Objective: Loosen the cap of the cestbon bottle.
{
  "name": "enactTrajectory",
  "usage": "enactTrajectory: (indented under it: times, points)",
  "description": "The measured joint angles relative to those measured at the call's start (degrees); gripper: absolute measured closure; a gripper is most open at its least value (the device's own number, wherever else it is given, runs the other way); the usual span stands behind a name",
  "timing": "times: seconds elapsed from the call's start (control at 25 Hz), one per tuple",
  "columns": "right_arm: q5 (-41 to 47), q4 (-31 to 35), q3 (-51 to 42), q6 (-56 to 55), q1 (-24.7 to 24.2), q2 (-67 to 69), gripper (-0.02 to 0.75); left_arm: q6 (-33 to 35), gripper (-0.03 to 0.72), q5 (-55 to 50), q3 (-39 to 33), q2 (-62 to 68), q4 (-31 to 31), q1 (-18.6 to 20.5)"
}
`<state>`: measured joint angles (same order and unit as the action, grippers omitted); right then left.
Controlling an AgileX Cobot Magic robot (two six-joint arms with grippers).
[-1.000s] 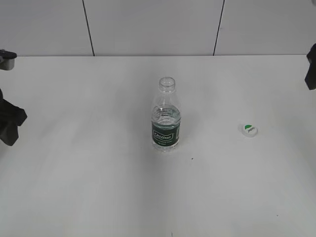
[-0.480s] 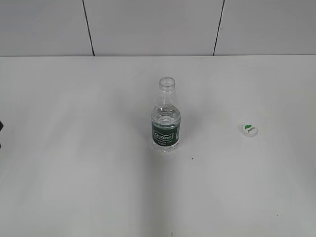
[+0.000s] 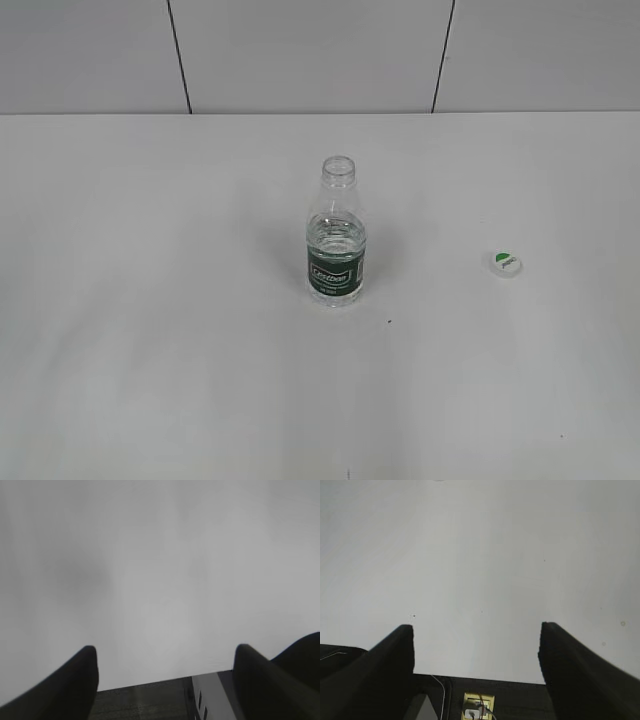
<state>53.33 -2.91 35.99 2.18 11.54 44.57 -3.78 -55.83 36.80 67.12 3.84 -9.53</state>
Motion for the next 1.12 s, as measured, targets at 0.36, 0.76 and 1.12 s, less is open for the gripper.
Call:
enactTrajectory:
  times: [0.36, 0.76, 1.12]
  points:
    - [1.7, 0.4, -4.7, -0.2, 0.0, -10.4, 0.148, 0.0, 0.182, 1.3, -5.1, -11.4, -0.9, 0.0]
    - [8.9, 1.9, -5.9, -0.3, 0.0, -18.8, 0.148, 0.0, 0.182, 2.2, -5.3, -30.7, -2.6, 0.0]
    - [9.1, 2.1, -6.1, -0.3, 0.0, -28.5, 0.148, 0.0, 0.182, 2.2, -5.3, -42.2, -3.0, 0.0]
